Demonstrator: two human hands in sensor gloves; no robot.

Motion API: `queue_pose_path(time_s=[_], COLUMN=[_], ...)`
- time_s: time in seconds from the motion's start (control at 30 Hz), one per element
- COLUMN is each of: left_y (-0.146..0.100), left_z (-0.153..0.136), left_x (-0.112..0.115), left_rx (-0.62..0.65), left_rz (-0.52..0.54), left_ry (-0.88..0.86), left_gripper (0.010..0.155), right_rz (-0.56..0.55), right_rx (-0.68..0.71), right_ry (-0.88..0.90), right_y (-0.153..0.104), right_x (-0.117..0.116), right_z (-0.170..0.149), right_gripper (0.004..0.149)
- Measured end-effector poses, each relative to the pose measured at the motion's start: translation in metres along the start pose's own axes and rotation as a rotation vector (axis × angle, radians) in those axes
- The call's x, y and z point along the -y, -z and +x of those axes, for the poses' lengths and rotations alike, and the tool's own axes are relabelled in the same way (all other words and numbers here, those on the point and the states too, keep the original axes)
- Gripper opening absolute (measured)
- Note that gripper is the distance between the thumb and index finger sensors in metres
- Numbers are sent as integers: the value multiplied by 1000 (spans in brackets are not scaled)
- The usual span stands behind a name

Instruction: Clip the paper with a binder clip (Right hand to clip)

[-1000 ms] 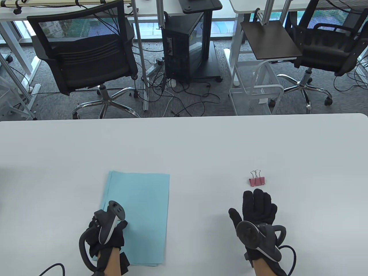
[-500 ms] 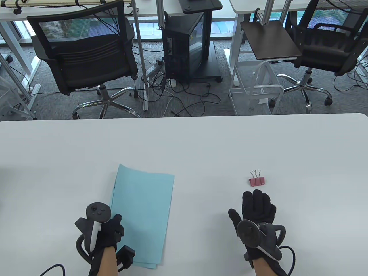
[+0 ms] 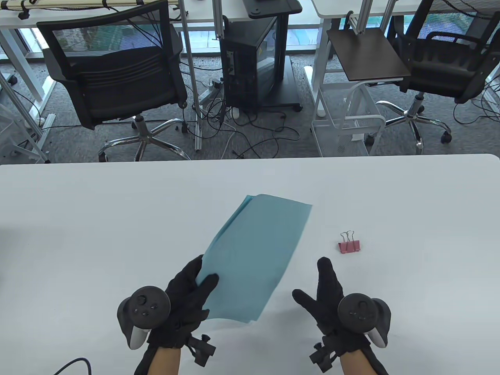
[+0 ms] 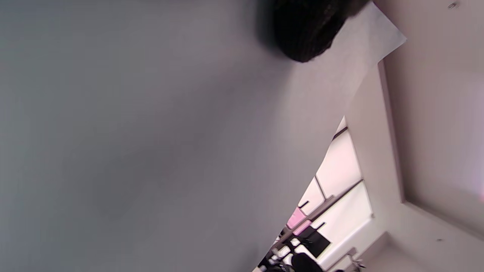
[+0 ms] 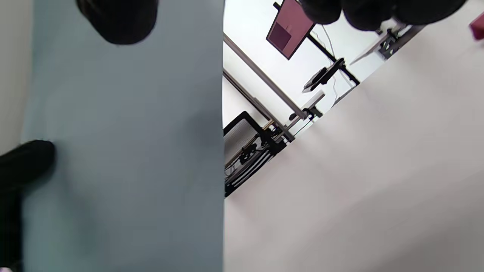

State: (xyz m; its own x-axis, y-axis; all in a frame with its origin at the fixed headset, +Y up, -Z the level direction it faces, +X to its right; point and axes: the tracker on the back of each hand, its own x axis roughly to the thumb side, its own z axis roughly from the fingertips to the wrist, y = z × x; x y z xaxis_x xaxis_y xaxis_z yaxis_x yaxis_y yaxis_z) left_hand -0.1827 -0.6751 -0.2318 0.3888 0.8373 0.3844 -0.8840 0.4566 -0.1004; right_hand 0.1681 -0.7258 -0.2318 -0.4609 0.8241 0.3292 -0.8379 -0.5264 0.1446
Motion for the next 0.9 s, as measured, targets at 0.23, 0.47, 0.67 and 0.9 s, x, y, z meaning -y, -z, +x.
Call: queue_pose_path(time_s=[0.23, 0.47, 0.67, 0.9], left_y=[2, -4, -7, -1], left_z=[-13, 20, -40, -11], left_x=[23, 15, 59, 52], left_rx=[-30, 57, -267, -137], left_rz=[-202, 86, -111, 4], left_ry=[-73, 66, 240, 219], left_gripper=[67, 43, 42, 41], right_rz=[7, -223, -43, -153], right_rx=[174, 382, 40, 160], right_ry=[374, -55, -302, -315], right_y=[1, -15, -5, -5], right_x=[8, 26, -8, 5], right_z=[4, 61, 1, 27], right_gripper=[46, 45, 49, 45])
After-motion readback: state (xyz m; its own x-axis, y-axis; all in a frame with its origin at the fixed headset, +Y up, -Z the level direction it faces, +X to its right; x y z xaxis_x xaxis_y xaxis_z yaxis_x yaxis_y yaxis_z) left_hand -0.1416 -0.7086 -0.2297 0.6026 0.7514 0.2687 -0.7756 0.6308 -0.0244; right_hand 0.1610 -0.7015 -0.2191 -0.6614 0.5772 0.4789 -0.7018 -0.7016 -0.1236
